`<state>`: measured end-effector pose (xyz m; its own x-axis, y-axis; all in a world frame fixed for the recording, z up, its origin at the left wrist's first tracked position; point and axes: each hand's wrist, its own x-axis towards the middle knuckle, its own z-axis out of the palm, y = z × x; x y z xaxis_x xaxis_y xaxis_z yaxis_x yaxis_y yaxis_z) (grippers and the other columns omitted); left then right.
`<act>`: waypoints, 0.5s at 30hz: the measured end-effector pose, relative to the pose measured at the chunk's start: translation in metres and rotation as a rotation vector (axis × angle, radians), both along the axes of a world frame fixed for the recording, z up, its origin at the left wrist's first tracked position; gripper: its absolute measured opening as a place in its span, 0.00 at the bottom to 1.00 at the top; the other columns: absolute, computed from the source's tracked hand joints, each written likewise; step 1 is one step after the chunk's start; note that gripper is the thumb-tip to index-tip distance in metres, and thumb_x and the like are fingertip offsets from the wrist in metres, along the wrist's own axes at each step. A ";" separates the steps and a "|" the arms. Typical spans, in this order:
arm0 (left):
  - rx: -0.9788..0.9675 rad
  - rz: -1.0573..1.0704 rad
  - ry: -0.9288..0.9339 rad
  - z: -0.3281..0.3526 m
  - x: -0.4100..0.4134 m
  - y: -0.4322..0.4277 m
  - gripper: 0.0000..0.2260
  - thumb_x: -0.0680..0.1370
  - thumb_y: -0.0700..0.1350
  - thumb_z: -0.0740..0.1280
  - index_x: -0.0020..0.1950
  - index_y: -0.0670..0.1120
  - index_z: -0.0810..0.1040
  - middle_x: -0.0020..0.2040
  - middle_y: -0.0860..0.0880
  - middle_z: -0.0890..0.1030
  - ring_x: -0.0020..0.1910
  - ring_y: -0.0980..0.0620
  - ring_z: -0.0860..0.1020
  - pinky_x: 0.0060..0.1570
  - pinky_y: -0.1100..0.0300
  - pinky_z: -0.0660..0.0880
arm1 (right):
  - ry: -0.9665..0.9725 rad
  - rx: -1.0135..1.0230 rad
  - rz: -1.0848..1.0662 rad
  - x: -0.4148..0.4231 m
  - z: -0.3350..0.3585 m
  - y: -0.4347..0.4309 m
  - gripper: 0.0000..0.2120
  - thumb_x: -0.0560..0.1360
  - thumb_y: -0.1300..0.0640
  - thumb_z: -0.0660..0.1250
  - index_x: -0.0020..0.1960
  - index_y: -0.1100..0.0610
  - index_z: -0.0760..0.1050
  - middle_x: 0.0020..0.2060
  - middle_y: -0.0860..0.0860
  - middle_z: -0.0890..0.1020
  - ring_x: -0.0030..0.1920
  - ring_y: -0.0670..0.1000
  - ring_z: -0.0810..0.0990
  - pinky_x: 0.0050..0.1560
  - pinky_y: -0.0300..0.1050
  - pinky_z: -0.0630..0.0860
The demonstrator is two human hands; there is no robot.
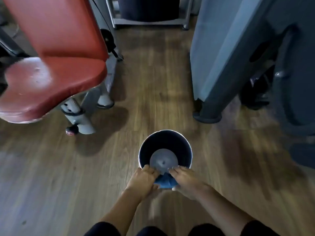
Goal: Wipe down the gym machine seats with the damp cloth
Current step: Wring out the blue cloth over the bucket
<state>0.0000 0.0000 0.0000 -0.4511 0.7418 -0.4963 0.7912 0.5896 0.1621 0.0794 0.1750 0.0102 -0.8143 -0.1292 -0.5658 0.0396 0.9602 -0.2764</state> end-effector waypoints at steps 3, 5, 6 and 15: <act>-0.046 -0.159 0.034 -0.034 -0.009 0.004 0.23 0.79 0.56 0.58 0.73 0.52 0.63 0.67 0.49 0.72 0.64 0.46 0.69 0.60 0.52 0.65 | -0.115 0.015 0.101 -0.012 -0.030 0.002 0.25 0.76 0.49 0.65 0.69 0.57 0.65 0.63 0.56 0.74 0.63 0.58 0.73 0.61 0.52 0.71; -0.089 -0.244 0.047 -0.048 -0.016 0.009 0.21 0.80 0.57 0.57 0.72 0.52 0.67 0.65 0.49 0.75 0.63 0.46 0.70 0.58 0.51 0.63 | -0.161 0.066 0.164 -0.021 -0.039 0.003 0.19 0.78 0.51 0.63 0.66 0.59 0.69 0.59 0.58 0.77 0.59 0.60 0.76 0.54 0.52 0.73; -0.093 -0.262 0.042 -0.051 -0.017 0.010 0.21 0.80 0.57 0.56 0.71 0.52 0.68 0.64 0.49 0.75 0.63 0.47 0.70 0.58 0.52 0.63 | -0.172 0.079 0.193 -0.023 -0.042 0.002 0.19 0.78 0.52 0.63 0.65 0.60 0.70 0.58 0.59 0.77 0.58 0.61 0.76 0.53 0.52 0.73; 0.062 -0.020 -0.265 -0.063 -0.032 0.004 0.13 0.76 0.56 0.62 0.53 0.53 0.82 0.51 0.52 0.81 0.52 0.52 0.77 0.54 0.52 0.75 | -0.062 0.048 0.181 -0.027 -0.045 0.008 0.16 0.72 0.51 0.71 0.55 0.59 0.77 0.44 0.58 0.81 0.47 0.60 0.79 0.42 0.47 0.71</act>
<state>-0.0322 0.0041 -0.0630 -0.2961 0.7820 -0.5485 0.7280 0.5565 0.4004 0.0523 0.1828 -0.0347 -0.7434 -0.2420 -0.6235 -0.1189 0.9652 -0.2330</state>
